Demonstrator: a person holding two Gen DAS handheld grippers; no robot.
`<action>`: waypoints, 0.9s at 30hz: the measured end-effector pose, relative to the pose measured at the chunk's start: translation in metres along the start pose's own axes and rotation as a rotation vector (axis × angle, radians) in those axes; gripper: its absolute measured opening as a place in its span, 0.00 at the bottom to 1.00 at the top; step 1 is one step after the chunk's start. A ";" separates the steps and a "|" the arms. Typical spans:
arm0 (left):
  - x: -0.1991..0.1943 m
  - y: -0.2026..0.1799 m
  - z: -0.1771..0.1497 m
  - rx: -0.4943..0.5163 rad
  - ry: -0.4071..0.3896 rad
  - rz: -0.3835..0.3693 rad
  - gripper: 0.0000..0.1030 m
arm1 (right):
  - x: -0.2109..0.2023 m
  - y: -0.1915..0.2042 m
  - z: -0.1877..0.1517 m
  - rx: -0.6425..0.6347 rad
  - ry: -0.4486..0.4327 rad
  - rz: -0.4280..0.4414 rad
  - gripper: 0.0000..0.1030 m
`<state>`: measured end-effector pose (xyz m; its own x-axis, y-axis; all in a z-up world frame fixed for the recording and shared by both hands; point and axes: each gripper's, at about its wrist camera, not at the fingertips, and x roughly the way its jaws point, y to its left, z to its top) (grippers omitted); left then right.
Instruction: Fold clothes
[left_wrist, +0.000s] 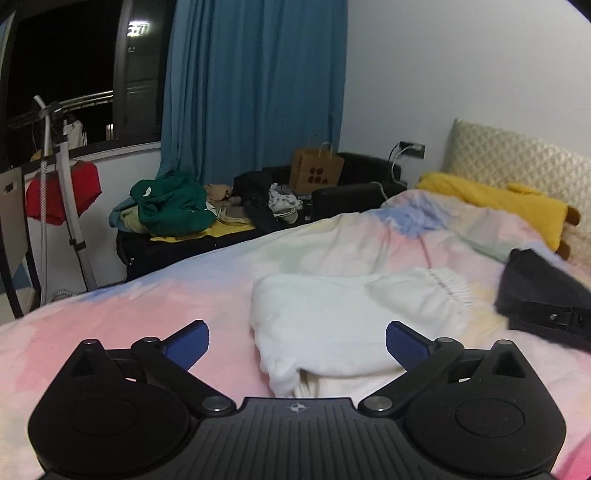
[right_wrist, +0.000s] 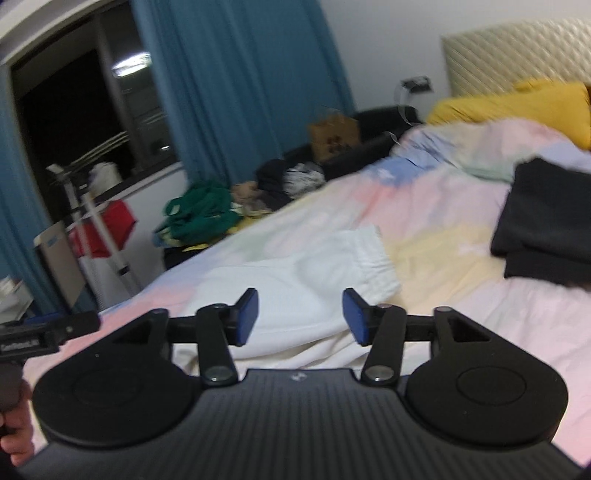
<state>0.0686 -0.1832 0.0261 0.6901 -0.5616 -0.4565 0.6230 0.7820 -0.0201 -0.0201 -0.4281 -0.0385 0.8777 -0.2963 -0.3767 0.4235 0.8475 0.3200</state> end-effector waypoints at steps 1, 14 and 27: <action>-0.013 -0.001 -0.003 -0.002 -0.001 -0.003 1.00 | -0.012 0.006 0.000 -0.021 -0.008 0.013 0.70; -0.124 -0.024 -0.040 0.018 -0.074 0.025 1.00 | -0.075 0.059 -0.033 -0.118 -0.100 0.066 0.87; -0.122 -0.007 -0.059 -0.023 -0.115 0.078 1.00 | -0.050 0.065 -0.072 -0.118 -0.079 0.013 0.87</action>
<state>-0.0414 -0.1046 0.0297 0.7748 -0.5246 -0.3527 0.5577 0.8300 -0.0094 -0.0525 -0.3264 -0.0614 0.8997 -0.3147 -0.3024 0.3867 0.8961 0.2179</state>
